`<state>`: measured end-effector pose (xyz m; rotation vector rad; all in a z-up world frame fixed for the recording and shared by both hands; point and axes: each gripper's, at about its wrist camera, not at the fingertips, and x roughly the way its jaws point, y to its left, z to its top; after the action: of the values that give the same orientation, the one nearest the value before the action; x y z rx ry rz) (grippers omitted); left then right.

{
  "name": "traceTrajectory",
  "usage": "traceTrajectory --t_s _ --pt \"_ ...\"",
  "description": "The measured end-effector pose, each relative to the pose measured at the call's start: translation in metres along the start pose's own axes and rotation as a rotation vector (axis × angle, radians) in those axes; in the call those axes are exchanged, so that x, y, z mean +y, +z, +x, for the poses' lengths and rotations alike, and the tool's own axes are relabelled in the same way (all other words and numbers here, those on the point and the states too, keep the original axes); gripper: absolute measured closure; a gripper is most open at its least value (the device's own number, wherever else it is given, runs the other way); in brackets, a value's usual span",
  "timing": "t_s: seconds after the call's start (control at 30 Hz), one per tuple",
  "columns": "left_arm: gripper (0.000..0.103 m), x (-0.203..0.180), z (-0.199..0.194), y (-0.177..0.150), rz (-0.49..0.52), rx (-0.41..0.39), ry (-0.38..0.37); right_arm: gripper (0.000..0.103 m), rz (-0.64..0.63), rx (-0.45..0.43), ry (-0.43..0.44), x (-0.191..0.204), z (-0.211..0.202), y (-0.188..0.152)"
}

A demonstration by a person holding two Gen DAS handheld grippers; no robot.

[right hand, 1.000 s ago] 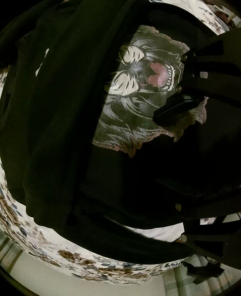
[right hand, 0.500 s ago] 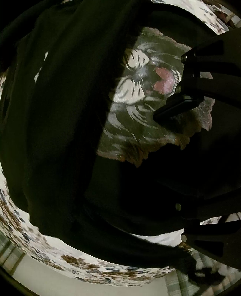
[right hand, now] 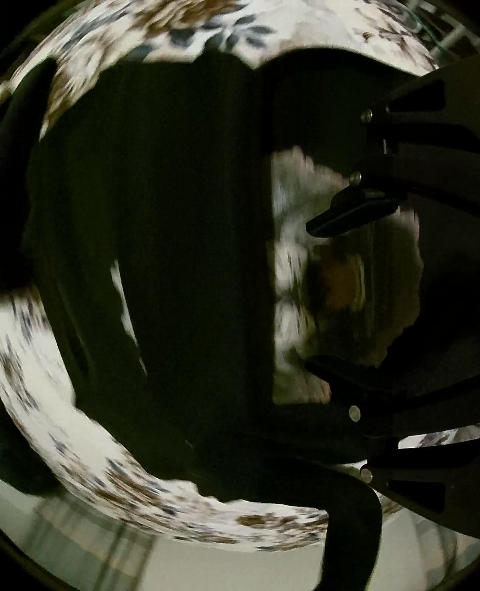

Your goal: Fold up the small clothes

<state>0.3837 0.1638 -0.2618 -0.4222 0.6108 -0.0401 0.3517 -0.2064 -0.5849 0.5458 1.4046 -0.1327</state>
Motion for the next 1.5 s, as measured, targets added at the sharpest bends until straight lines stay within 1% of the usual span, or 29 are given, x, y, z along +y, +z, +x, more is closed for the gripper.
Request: traceTrajectory --t_s 0.07,0.1,0.13,0.2,0.27,0.33,0.4,0.43,0.5,0.53,0.57,0.6,0.63,0.67,0.73,0.83,0.87,0.93,0.97,1.03,1.1,1.17,1.2,1.23,1.27,1.3,1.37,1.43,1.5 --pt "0.095 -0.06 0.035 -0.015 0.074 0.067 -0.091 0.035 0.055 -0.021 0.004 -0.031 -0.009 0.002" --pt "0.095 -0.082 0.049 -0.023 0.094 0.092 -0.125 0.035 0.084 -0.029 0.002 -0.047 -0.013 0.003" --pt "0.095 -0.115 0.069 -0.039 0.128 0.136 -0.172 0.035 0.118 -0.034 0.005 -0.066 -0.017 0.006" --pt "0.095 -0.169 0.101 -0.074 0.194 0.219 -0.234 0.035 0.17 -0.04 0.012 -0.095 -0.021 0.01" --pt "0.095 -0.213 0.123 -0.112 0.254 0.296 -0.281 0.035 0.197 -0.052 0.015 -0.116 -0.024 0.014" --pt "0.095 -0.247 0.142 -0.152 0.305 0.382 -0.307 0.035 0.233 -0.062 0.018 -0.14 -0.027 0.018" --pt "0.094 -0.273 0.162 -0.183 0.356 0.475 -0.31 0.035 0.258 -0.056 0.04 -0.157 -0.028 0.021" --pt "0.091 -0.282 0.168 -0.202 0.373 0.535 -0.295 0.035 0.263 -0.054 0.051 -0.162 -0.029 0.023" --pt "0.091 -0.288 0.174 -0.219 0.382 0.607 -0.289 0.035 0.254 -0.048 0.064 -0.169 -0.032 0.027" --pt "0.075 -0.29 0.172 -0.223 0.401 0.61 -0.267 0.035 0.243 -0.043 0.074 -0.172 -0.036 0.029" --pt "0.058 -0.289 0.167 -0.223 0.424 0.606 -0.24 0.035 0.239 -0.042 0.078 -0.174 -0.038 0.028" --pt "0.023 -0.282 0.16 -0.219 0.423 0.604 -0.24 0.035 0.232 -0.035 0.092 -0.178 -0.043 0.029" --pt "0.009 -0.273 0.153 -0.214 0.404 0.593 -0.244 0.035 0.229 -0.032 0.104 -0.19 -0.052 0.026" --pt "0.009 -0.259 0.145 -0.208 0.381 0.579 -0.231 0.035 0.231 -0.03 0.114 -0.193 -0.057 0.026" --pt "0.009 -0.216 0.133 -0.19 0.347 0.551 -0.157 0.035 0.231 -0.034 0.152 -0.196 -0.07 0.03" --pt "0.009 -0.146 0.117 -0.168 0.312 0.496 0.026 0.035 0.215 -0.057 0.211 -0.191 -0.089 0.039" --pt "0.009 -0.122 0.115 -0.164 0.299 0.493 0.099 0.035 0.213 -0.065 0.226 -0.182 -0.092 0.042" --pt "0.009 -0.073 0.119 -0.16 0.247 0.502 0.214 0.035 0.213 -0.088 0.246 -0.175 -0.095 0.058" --pt "0.009 -0.051 0.124 -0.16 0.211 0.52 0.263 0.035 0.214 -0.094 0.243 -0.163 -0.092 0.066" --pt "0.009 -0.017 0.132 -0.16 0.142 0.532 0.324 0.035 0.211 -0.103 0.207 -0.147 -0.077 0.087" --pt "0.009 0.007 0.143 -0.161 0.107 0.532 0.378 0.035 0.241 -0.091 0.113 -0.142 -0.057 0.104" --pt "0.009 0.014 0.151 -0.162 0.106 0.523 0.401 0.035 0.282 -0.066 0.084 -0.145 -0.038 0.112" --pt "0.009 0.017 0.155 -0.162 0.109 0.522 0.412 0.037 0.305 -0.053 0.066 -0.147 -0.029 0.115" --pt "0.009 0.019 0.159 -0.163 0.113 0.523 0.413 0.059 0.33 -0.058 0.072 -0.15 -0.021 0.115" --pt "0.009 0.019 0.163 -0.165 0.12 0.53 0.416 0.084 0.339 -0.066 0.052 -0.15 -0.018 0.114" --pt "0.009 0.02 0.167 -0.166 0.126 0.536 0.42 0.084 0.324 -0.086 0.019 -0.148 -0.023 0.113" --pt "0.009 0.02 0.173 -0.168 0.14 0.544 0.413 0.088 0.296 -0.135 0.016 -0.144 -0.039 0.105" --pt "0.009 0.019 0.176 -0.168 0.161 0.54 0.405 0.088 0.254 -0.194 0.005 -0.14 -0.067 0.092" --pt "0.009 0.019 0.181 -0.167 0.179 0.54 0.4 0.088 0.242 -0.229 -0.001 -0.14 -0.093 0.079"
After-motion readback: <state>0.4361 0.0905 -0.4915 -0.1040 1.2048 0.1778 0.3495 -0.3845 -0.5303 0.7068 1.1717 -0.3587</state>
